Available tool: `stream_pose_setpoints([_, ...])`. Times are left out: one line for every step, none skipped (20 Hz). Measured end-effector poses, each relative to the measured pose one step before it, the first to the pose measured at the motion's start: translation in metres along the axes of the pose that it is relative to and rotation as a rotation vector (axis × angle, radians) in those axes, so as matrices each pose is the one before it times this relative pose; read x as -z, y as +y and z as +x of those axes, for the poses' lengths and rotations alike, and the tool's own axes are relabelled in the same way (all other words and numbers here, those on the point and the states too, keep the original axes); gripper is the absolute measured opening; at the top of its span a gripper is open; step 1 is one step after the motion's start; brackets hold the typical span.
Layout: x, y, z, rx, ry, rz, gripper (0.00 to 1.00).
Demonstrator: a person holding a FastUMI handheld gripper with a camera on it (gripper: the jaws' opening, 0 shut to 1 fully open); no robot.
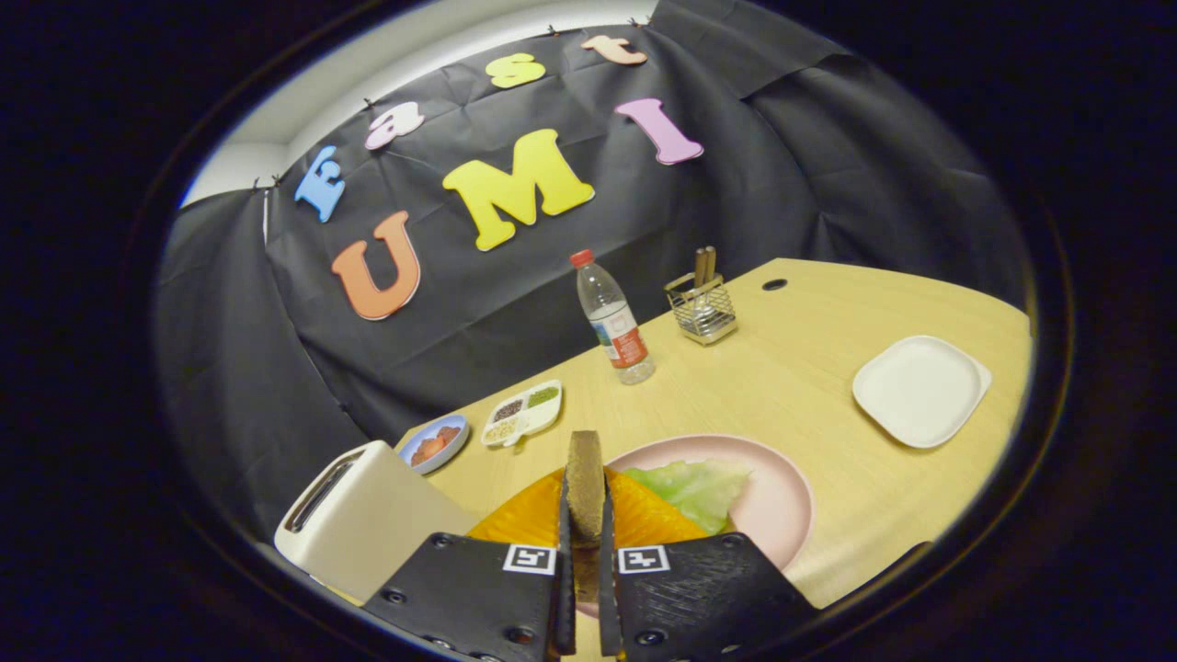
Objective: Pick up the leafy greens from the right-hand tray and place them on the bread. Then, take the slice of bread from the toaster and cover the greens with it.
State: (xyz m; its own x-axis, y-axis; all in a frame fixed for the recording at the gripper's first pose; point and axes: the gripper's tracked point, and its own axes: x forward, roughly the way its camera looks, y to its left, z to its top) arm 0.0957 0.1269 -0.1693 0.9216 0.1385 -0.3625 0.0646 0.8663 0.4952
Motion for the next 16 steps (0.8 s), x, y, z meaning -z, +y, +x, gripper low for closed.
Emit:
stream_pose_setpoints([-0.00106, -0.00595, -0.00051, 0.00531, -0.00226, 0.00359, 0.14])
stream_pose_setpoints([0.00041, -0.00513, 0.00042, -0.00089, 0.00064, -0.00061, 0.13])
stream_pose_setpoints([-0.00003, -0.00622, -0.00002, 0.0122, -0.00118, -0.00235, 0.14])
stream_pose_setpoints([0.00145, -0.00657, 0.00327, 0.00207, 0.00032, 0.00078, 0.17])
stream_pose_setpoints([0.00174, -0.00489, 0.00183, -0.00127, 0.00665, 0.00125, 0.19])
stream_pose_setpoints([0.00242, -0.00419, 0.00156, 0.00619, 0.00663, -0.00297, 0.23])
stream_pose_setpoints([0.0007, -0.00627, 0.00196, 0.00889, 0.00422, -0.00454, 0.27])
stream_pose_setpoints([-0.00005, -0.00587, 0.00148, 0.00974, 0.00126, -0.00685, 0.33])
stream_pose_setpoints([-0.0006, -0.00648, 0.00153, 0.01749, -0.00208, -0.01042, 0.39])
stream_pose_setpoints([-0.00056, -0.00812, 0.00227, 0.02373, -0.00149, -0.01102, 0.45])
stream_pose_setpoints([-0.0018, -0.00638, 0.00029, 0.01387, -0.00394, -0.00615, 0.51])
stream_pose_setpoints([-0.00161, -0.00363, -0.00092, 0.00868, -0.00281, -0.00046, 0.56])
stream_pose_setpoints([-0.00133, -0.00387, -0.00052, 0.00421, -0.00136, 0.0012, 0.62])
stream_pose_setpoints([-0.00159, -0.00179, -0.00098, -0.00074, -0.00296, 0.00033, 0.64])
stream_pose_setpoints([-0.00248, -0.00142, -0.00078, -0.00113, -0.00726, -0.00321, 0.68])
stream_pose_setpoints([-0.00509, -0.00023, -0.00473, -0.0017, -0.01447, -0.01093, 0.72])
